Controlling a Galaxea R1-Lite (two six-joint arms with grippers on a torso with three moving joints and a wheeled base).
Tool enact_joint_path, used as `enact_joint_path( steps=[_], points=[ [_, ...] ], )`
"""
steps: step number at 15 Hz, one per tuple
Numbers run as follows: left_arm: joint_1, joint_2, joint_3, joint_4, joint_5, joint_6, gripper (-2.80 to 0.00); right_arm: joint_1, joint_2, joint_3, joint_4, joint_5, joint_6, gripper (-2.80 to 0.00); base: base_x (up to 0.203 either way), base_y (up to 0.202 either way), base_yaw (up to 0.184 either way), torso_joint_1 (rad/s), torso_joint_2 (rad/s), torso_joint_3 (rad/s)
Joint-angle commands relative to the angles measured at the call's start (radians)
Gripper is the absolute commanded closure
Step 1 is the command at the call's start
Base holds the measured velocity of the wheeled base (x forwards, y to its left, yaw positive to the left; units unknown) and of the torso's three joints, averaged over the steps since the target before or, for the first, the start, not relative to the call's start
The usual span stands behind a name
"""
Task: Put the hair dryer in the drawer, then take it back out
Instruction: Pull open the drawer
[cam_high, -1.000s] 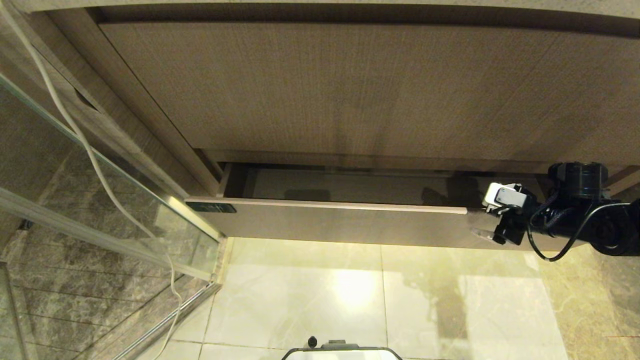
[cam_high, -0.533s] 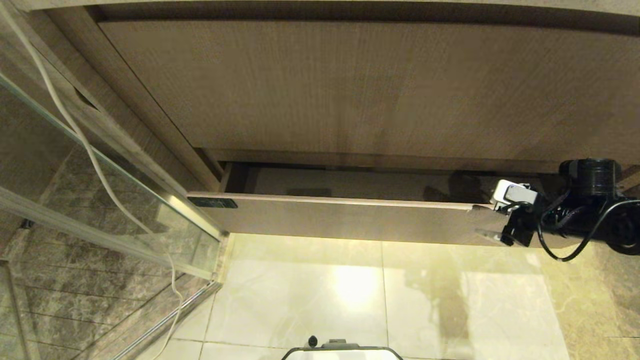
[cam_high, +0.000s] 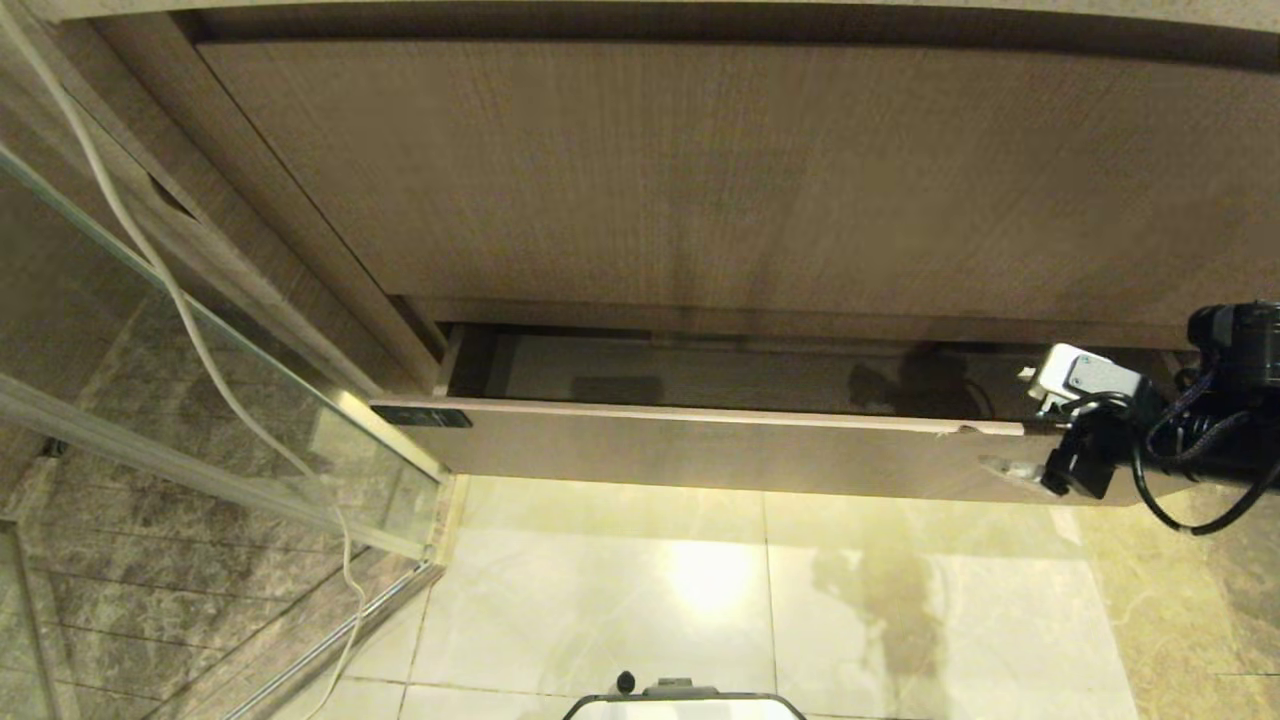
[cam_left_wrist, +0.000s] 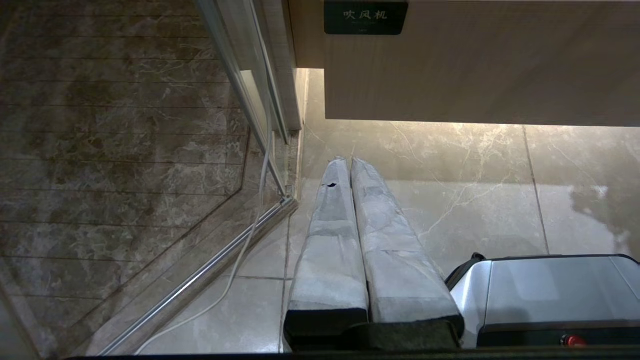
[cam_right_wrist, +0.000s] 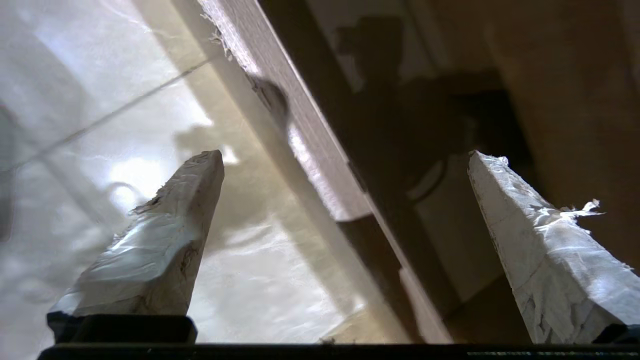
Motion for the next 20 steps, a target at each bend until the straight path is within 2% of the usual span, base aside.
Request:
enact_joint_path(
  steps=[1, 4, 7, 8, 10, 13, 15, 17, 20],
  points=[
    [0.000, 0.000, 0.002, 0.000, 0.000, 0.000, 0.00, 0.000, -0.115, 0.020, 0.081, 0.001, 0.118, -2.80, 0.000, 0.000, 0.000, 0.000, 0.00, 0.000],
    [0.000, 0.000, 0.001, 0.000, 0.000, 0.000, 0.00, 0.001, -0.224, 0.051, 0.269, 0.002, 0.317, -2.80, 0.000, 0.000, 0.000, 0.000, 0.00, 0.000],
    [0.000, 0.000, 0.002, 0.000, 0.000, 0.000, 0.00, -0.012, -0.392, 0.065, 0.429, -0.005, 0.391, -2.80, 0.000, 0.000, 0.000, 0.000, 0.00, 0.000],
    [0.000, 0.000, 0.002, 0.000, 0.000, 0.000, 0.00, -0.022, -0.447, 0.068, 0.474, -0.008, 0.422, 0.00, 0.000, 0.000, 0.000, 0.000, 0.00, 0.000],
    [0.000, 0.000, 0.002, 0.000, 0.000, 0.000, 0.00, -0.038, -0.501, 0.077, 0.555, -0.022, 0.470, 0.00, 0.000, 0.000, 0.000, 0.000, 0.00, 0.000],
    [0.000, 0.000, 0.001, 0.000, 0.000, 0.000, 0.00, -0.067, -0.610, 0.090, 0.631, -0.106, 0.489, 0.00, 0.000, 0.000, 0.000, 0.000, 0.00, 0.000],
    [0.000, 0.000, 0.000, 0.000, 0.000, 0.000, 0.00, -0.085, -0.692, 0.116, 0.626, -0.134, 0.590, 0.00, 0.000, 0.000, 0.000, 0.000, 0.00, 0.000],
    [0.000, 0.000, 0.002, 0.000, 0.000, 0.000, 0.00, -0.089, -0.901, 0.179, 0.625, -0.194, 0.686, 0.00, 0.000, 0.000, 0.000, 0.000, 0.00, 0.000],
    [0.000, 0.000, 0.002, 0.000, 0.000, 0.000, 0.00, -0.031, -1.210, 0.339, 0.618, -0.371, 0.845, 0.00, 0.000, 0.000, 0.000, 0.000, 0.00, 0.000]
  ],
)
